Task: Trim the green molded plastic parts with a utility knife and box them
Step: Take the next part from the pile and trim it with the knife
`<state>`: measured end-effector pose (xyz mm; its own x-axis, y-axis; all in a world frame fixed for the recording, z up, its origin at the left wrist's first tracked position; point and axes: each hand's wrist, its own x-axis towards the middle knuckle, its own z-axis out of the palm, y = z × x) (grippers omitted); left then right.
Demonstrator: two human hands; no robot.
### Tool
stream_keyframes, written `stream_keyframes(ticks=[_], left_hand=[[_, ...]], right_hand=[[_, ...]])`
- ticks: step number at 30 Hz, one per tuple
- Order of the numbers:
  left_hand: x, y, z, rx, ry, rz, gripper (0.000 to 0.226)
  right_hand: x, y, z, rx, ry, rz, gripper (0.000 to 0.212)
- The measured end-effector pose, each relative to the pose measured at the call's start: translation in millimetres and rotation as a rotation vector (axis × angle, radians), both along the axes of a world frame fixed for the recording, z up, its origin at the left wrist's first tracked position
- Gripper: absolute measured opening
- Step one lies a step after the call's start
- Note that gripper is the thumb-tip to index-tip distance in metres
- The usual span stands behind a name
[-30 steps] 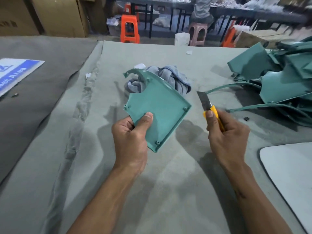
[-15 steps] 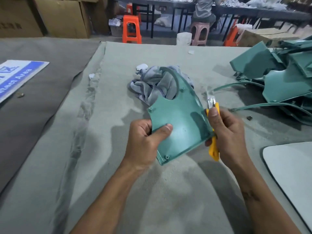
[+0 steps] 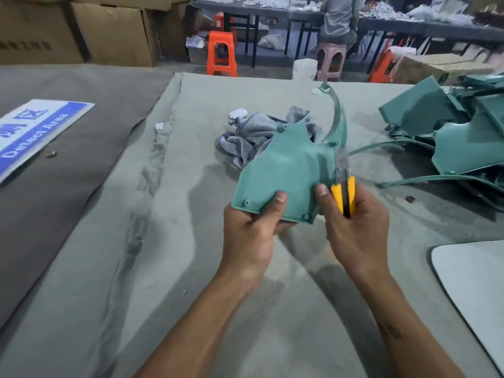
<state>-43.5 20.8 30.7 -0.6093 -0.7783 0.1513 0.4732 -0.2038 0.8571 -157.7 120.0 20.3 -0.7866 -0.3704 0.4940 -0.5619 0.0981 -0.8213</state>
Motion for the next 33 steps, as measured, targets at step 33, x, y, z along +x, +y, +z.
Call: stream_keyframes(ticks=[33], left_hand=[[8.7, -13.1, -22.6, -0.751, -0.411, 0.223, 0.008]], right_hand=[[23.9, 7.0, 23.8, 0.106, 0.504, 0.150, 0.030]])
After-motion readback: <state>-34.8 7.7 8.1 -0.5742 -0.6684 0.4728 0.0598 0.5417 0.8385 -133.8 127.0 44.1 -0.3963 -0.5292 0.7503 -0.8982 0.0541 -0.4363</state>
